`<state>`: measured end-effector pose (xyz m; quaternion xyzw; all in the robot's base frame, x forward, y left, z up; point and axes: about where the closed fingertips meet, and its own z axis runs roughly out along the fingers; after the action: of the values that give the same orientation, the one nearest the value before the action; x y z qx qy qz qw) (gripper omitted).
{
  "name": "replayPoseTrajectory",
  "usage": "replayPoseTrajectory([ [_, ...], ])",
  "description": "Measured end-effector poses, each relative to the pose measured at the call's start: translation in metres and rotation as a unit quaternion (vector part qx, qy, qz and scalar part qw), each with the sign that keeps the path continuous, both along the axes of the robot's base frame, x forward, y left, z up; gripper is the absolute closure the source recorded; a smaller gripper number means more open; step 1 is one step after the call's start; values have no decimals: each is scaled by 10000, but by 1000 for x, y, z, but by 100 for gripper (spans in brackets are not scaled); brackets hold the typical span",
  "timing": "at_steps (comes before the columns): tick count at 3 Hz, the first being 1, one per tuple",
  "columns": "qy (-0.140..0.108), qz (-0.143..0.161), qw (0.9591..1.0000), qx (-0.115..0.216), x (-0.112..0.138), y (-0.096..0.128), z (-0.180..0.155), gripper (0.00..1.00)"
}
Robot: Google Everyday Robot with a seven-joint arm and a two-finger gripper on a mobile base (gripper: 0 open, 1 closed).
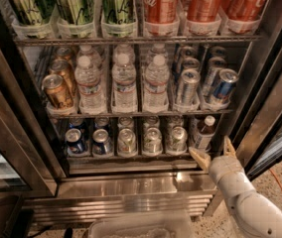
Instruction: Pick blue plastic bottle from bottom shelf of fridge
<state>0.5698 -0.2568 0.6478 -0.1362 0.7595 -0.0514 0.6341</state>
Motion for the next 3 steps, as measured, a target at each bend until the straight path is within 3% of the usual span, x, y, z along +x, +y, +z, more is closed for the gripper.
replayPoseTrajectory([
  [1, 107, -25, 9999, -4, 14, 1, -18, 33],
  [3, 84, -42, 10000, -22, 26, 3, -24, 26],
])
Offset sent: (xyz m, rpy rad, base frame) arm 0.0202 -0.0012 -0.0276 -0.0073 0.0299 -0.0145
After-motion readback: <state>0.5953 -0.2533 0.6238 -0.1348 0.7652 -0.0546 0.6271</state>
